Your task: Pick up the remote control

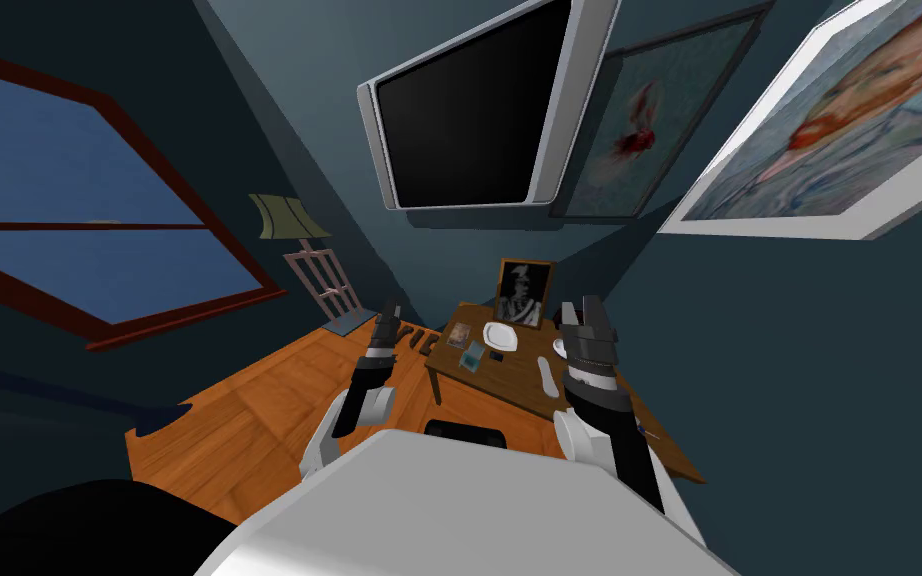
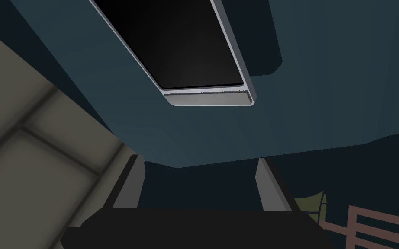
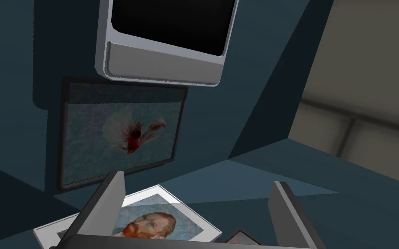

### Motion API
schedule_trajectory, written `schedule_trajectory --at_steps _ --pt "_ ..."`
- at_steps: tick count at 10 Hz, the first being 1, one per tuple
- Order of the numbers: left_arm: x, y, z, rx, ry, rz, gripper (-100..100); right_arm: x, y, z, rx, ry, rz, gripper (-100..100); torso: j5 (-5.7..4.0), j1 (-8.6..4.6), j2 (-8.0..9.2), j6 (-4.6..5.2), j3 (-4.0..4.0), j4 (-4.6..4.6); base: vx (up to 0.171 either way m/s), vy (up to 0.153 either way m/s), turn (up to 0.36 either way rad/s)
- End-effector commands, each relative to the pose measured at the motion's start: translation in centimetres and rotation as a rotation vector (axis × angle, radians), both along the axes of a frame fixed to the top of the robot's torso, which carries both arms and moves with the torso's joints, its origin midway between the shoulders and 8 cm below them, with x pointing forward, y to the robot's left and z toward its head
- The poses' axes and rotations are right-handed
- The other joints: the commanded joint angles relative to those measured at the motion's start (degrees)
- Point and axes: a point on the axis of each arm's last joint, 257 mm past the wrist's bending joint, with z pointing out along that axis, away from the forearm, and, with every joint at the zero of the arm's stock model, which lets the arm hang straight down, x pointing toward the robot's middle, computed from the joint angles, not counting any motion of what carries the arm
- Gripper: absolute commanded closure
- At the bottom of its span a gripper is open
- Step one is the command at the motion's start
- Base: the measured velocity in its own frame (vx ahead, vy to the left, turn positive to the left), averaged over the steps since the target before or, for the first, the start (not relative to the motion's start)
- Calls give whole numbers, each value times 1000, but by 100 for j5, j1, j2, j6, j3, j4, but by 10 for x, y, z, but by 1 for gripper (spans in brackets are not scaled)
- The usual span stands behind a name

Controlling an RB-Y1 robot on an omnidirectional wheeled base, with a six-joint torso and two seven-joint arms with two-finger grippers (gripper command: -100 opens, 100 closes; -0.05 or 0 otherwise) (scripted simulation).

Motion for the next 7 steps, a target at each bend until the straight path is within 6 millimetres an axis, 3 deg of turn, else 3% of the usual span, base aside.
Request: schedule_trajectory --at_steps 1,4,7 --pt "0 0 0 0 0 0 0 6 2 -12 -15 43 10 -100 0 0 0 0 0 0 -26 -35 111" --pt "0 0 0 0 0 0 0 19 3 -40 -43 140 30 -100 -7 -33 20 -1 11 4 -54 -81 145" --pt "0 0 0 0 0 0 0 35 2 -84 -72 285 57 -100 -9 -40 24 -1 14 5 -67 -95 232"
